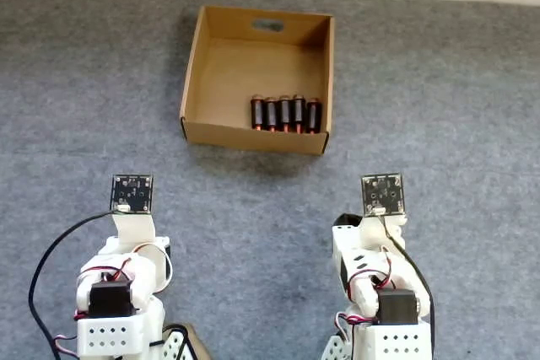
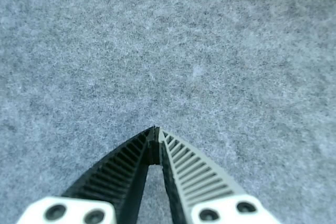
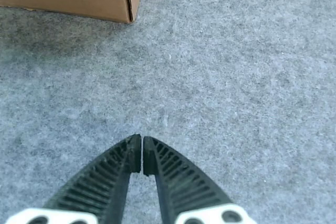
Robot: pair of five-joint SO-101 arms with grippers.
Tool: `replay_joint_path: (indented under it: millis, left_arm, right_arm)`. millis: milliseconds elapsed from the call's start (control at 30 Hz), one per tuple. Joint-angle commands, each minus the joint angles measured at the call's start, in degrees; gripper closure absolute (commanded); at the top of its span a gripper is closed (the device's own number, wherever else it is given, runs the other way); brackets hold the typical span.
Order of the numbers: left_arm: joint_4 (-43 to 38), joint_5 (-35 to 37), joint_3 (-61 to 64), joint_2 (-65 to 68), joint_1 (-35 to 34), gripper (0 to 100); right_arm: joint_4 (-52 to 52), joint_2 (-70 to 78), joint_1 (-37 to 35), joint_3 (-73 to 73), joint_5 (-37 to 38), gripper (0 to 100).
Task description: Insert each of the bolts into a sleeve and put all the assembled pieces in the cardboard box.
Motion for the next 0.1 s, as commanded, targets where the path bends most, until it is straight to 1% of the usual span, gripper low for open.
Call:
replay_joint_path:
  millis: [0,67]
  left_arm:
    - [0.2,-0.4,1.0,0.0,0.2,99]
    - [0.2,-0.4,1.0,0.0,0.2,99]
  right_arm:
    - [-0.7,-0.4,0.5,7.9,0.6,97.1]
    - [-0.7,-0.4,0.5,7.9,0.6,97.1]
